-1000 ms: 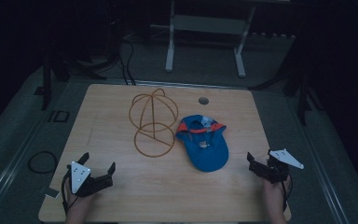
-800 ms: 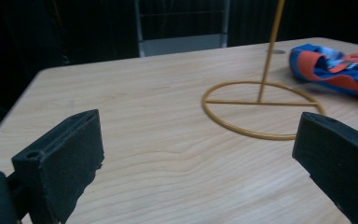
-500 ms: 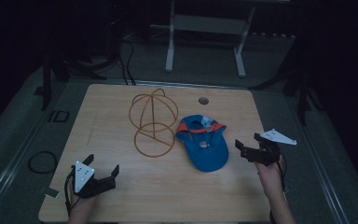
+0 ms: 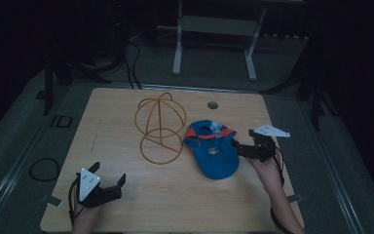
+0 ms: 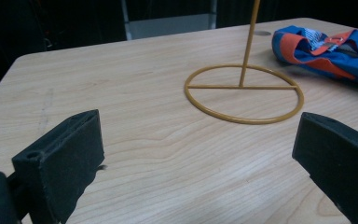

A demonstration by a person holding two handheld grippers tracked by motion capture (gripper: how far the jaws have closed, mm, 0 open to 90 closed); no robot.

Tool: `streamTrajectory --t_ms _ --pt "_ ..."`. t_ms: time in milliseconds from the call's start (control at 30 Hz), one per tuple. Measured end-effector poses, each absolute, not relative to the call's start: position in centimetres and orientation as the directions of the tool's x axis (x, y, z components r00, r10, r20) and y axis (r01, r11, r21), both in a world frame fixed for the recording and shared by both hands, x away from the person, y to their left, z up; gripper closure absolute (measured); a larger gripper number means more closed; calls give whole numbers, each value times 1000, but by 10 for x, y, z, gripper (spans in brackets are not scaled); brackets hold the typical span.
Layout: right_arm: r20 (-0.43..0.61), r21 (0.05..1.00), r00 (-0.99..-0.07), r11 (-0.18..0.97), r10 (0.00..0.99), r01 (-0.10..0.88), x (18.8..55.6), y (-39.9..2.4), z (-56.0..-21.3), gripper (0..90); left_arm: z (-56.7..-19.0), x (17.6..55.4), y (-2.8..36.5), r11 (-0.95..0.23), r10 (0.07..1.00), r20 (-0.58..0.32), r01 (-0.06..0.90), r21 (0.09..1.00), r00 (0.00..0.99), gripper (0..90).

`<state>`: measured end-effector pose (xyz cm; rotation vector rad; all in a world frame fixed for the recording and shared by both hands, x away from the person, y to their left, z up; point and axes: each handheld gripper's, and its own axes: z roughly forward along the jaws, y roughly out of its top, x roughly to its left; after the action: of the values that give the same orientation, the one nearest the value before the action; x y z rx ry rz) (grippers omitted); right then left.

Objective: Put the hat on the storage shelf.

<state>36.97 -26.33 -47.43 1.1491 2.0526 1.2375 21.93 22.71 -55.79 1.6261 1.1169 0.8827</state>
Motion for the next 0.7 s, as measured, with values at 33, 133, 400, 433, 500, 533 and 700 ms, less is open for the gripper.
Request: streamTrajectory --t_ms 33,133,400,433,500,533,700 --pt "26 877 -540 240 841 416 373 -261 -474 154 -558 219 226 -148 942 57 257 955 330 23" --pt "31 872 -551 247 834 423 382 -253 -474 154 -558 218 224 -154 938 60 256 954 340 23" --pt "32 865 -566 261 824 429 405 -233 -476 154 -558 218 227 -136 941 44 257 957 336 23" --pt "27 863 -568 267 823 429 410 -229 -477 154 -558 218 227 -140 942 49 254 957 332 23" --pt "27 861 -574 272 818 429 412 -227 -477 155 -558 218 227 -141 941 52 248 959 335 23" --pt "26 858 -579 279 815 431 415 -225 -477 178 -558 218 226 -141 941 53 247 959 334 23" --pt "44 851 -604 287 796 440 429 -216 -478 213 -559 218 226 -142 938 48 254 957 342 23"
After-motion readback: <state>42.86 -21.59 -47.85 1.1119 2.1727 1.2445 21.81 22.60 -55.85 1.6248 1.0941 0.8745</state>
